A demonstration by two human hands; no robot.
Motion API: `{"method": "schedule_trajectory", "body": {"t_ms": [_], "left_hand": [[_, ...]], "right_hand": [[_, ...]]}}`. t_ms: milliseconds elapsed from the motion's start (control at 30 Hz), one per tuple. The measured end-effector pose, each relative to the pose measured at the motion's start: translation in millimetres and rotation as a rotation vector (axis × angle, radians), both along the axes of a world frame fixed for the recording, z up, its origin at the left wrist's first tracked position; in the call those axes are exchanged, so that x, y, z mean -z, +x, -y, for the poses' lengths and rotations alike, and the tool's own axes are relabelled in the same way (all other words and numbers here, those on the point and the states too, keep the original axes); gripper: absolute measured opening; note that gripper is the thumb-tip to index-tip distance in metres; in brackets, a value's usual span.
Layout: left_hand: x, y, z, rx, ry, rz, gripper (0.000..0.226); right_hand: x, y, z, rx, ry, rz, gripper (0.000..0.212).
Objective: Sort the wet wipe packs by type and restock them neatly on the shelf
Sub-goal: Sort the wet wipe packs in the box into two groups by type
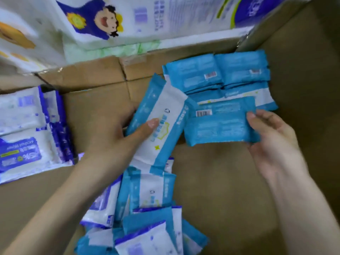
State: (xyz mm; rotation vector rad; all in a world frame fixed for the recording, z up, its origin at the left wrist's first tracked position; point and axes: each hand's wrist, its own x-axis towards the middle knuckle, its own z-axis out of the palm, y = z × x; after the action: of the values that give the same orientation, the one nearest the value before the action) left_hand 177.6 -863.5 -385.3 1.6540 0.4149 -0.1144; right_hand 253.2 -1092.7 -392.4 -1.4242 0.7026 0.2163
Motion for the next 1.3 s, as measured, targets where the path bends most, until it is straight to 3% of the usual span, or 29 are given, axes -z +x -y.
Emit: {"method": "schedule_trajectory", "body": {"t_ms": [100,200,267,367,433,533,633,700,900,1100,1200,1300], "left_hand": [[16,38,28,0.078,0.134,0.010,0.020],[29,70,49,0.119,0.361,-0.003,0.032],[36,87,62,0.221,0.601,0.013,0.038],[42,100,72,0.283,1.112,0.115,0.040],[43,98,77,0.268,1.282,0.211,0.042],[52,83,85,0.339,1.194,0.209,0.049],[66,69,93,0.476,1.156,0.170,0.060],[69,67,94,0.512,1.161,0.148,0.065],[68,63,99,0.505,1.116,0.119,0.069],[54,55,97,0.502,1.121,0.095,0.070],[27,39,89,0.245,0.959,0.029,0.066],[4,-3,69,-0.143,0.794,0.002,0.051]], "right_hand": [[12,34,35,0.046,-0.069,-0.005,0.010],[24,67,61,-0.030,-0.324,0.053,0.010],[32,85,69,-0.105,-0.457,0.125,0.014],[36,97,71,-0.238,-0.631,0.270,0.023],[34,93,72,-0.338,-0.793,0.378,0.032],[37,70,68,-0.647,-1.031,0.573,0.041],[58,52,64,-1.044,-1.129,0.579,0.052],[72,51,70,-1.163,-1.236,0.560,0.055],[78,56,74,-1.120,-1.282,0.482,0.057],[58,61,68,-1.091,-1.101,0.401,0.059],[35,48,56,-0.980,-1.014,0.519,0.058],[18,19,25,-1.006,-0.766,0.541,0.047]]}}
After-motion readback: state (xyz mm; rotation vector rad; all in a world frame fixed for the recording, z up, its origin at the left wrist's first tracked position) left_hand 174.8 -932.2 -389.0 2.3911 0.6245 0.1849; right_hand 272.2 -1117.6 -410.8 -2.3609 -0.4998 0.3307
